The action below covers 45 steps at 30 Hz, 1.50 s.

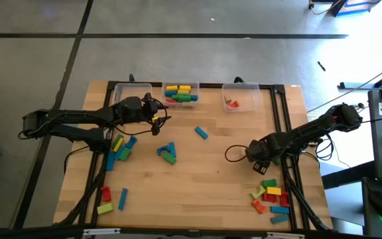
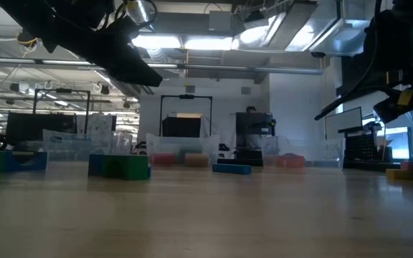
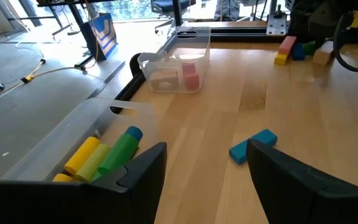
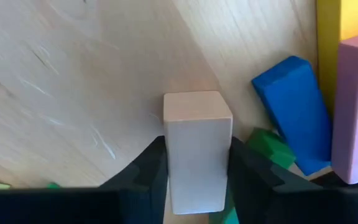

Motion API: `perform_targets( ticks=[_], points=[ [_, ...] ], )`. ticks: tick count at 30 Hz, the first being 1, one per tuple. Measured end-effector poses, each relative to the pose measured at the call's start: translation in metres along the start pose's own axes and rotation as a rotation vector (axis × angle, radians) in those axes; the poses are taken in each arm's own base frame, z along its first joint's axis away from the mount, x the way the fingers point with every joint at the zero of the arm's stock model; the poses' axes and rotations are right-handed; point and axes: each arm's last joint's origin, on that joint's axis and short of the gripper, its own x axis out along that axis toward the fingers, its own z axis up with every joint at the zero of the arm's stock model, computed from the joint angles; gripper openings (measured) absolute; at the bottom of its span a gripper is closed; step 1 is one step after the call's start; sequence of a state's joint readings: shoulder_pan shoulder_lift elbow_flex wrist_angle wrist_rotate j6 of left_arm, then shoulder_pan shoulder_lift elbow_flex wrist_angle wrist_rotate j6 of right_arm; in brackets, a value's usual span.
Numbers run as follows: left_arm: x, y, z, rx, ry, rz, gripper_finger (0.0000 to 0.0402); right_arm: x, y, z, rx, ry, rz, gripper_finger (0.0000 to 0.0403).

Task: Sort blocks by size
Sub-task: Put the brown rectangular block into the right transparent bin

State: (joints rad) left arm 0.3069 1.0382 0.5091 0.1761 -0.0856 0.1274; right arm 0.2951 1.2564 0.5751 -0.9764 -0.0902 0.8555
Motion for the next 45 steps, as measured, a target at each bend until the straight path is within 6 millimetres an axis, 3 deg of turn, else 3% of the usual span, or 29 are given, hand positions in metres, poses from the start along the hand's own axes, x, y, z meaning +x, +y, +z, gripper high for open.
perform_targets(
  ticks=[10,15,21,26,34,45],
  points=[
    [0.000,0.000,0.000,0.001,0.000,0.000,0.0217,-0.008,0.005,0.004,-0.003,-0.023,0.013,0.0148],
    [0.000,0.000,0.000,0.001,0.000,0.000,0.0217,-0.031,0.014,0.010,-0.053,-0.064,0.043,0.0132],
    [0.000,0.000,0.000,0.000,0.000,0.000,0.0217,-0.063,0.023,0.018,-0.076,-0.211,0.004,0.0138],
    [0.000,0.000,0.000,0.009,0.000,0.000,0.0217,-0.089,0.020,0.033,-0.026,-0.312,0.001,0.0133],
    [0.000,0.001,0.003,0.013,-0.034,0.005,0.0217,-0.112,-0.008,0.063,0.033,-0.407,-0.042,0.0136],
    [0.000,0.001,0.004,0.016,-0.036,0.005,0.0217,-0.120,-0.079,0.101,0.183,-0.503,-0.170,0.0135]
  ],
)
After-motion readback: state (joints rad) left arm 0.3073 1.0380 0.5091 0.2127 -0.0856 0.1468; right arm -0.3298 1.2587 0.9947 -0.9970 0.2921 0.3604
